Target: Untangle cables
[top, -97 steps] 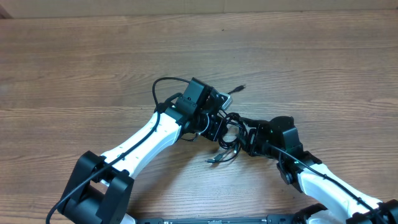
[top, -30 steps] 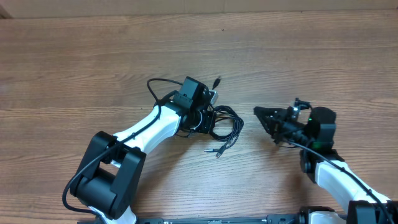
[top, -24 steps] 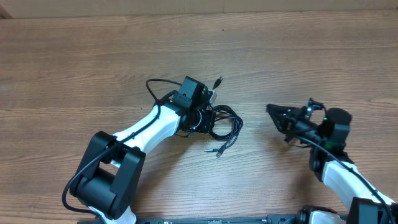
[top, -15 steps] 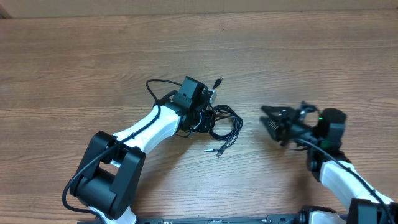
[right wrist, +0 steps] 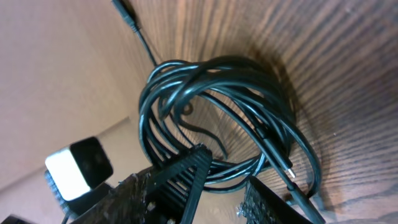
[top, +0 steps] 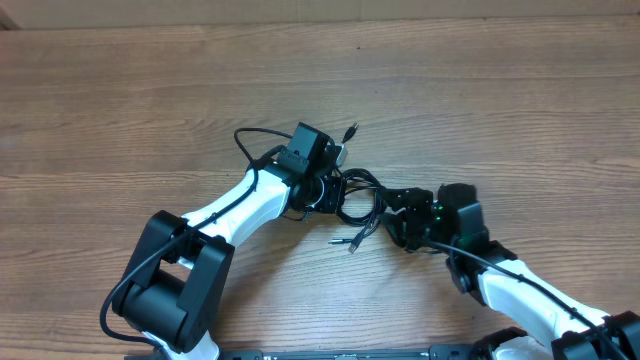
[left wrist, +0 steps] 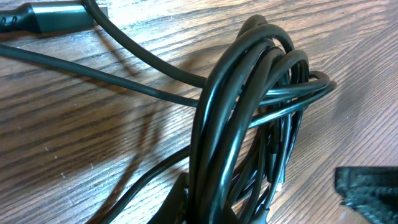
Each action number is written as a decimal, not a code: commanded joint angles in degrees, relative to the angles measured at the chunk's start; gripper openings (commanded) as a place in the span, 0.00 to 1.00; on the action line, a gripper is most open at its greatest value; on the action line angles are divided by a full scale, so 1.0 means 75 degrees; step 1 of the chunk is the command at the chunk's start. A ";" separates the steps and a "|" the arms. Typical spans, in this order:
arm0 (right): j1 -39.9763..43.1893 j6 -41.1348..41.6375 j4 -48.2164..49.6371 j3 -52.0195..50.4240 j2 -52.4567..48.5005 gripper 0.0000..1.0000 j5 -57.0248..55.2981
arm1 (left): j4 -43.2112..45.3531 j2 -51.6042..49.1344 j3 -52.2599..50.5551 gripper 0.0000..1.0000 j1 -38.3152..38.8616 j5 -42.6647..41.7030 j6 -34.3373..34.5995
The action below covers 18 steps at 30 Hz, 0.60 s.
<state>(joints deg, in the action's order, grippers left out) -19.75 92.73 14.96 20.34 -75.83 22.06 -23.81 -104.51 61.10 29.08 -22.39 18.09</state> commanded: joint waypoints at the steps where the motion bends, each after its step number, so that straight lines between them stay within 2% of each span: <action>1: -0.0510 0.0988 0.0052 0.0044 -0.0117 0.50 -0.1411 | -0.0020 0.0000 0.0015 0.04 -0.0020 -0.0020 0.0050; 10: -0.0624 0.2095 0.0793 0.0044 -0.0624 0.48 -0.1950 | -0.0198 0.0000 0.0015 0.04 0.0192 -0.0221 0.0052; 12: -0.0624 0.2428 0.0892 0.0044 -0.0804 0.44 -0.1947 | -0.0198 0.0000 0.0015 0.04 0.0230 -0.0224 0.0058; 18: -0.0624 0.2500 0.1102 0.0044 -0.1314 0.42 -0.1859 | -0.0256 0.0000 0.0015 0.04 0.0242 -0.0300 0.0192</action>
<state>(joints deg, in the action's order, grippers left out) -24.12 109.80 22.22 20.34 -84.09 8.69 -25.41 -104.51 61.10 30.44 -23.16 18.55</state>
